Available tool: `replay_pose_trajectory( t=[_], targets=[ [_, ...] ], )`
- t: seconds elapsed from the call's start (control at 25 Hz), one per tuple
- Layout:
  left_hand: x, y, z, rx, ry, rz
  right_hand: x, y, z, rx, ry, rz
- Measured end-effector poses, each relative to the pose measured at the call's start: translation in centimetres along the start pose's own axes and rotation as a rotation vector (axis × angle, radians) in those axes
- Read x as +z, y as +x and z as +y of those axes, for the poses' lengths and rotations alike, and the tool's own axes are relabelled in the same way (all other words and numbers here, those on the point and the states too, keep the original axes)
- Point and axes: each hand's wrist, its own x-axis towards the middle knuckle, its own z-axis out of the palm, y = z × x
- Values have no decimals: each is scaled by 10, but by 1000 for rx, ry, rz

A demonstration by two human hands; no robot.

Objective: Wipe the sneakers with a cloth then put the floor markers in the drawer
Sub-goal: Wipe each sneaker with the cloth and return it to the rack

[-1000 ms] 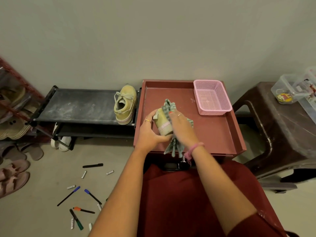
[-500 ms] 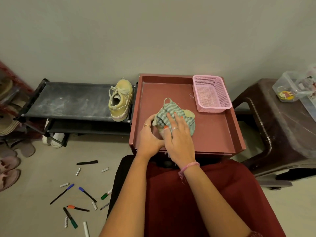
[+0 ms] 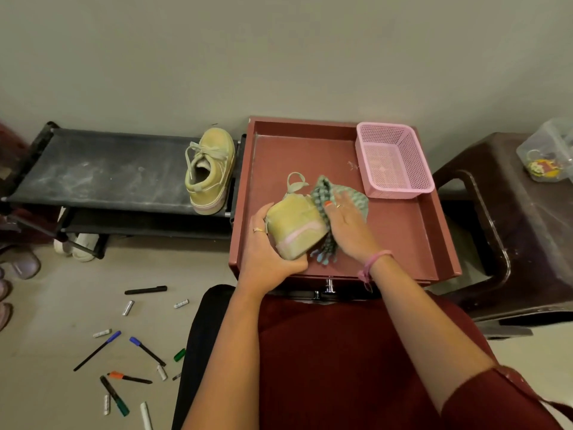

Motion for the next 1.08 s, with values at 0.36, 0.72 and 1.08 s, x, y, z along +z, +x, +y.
replay_pose_trajectory(
  t=[0.36,0.72,1.08],
  targets=[
    [-4,7,-6,-37,15,-59,23,-15,-13,-315,-191,-47],
    [2,12,-12,-25,40,-22,46,-28,-19,-294,-104,38],
    [3,9,-9,-29,27,-57,30,-14,1,-150,10,133]
  ],
)
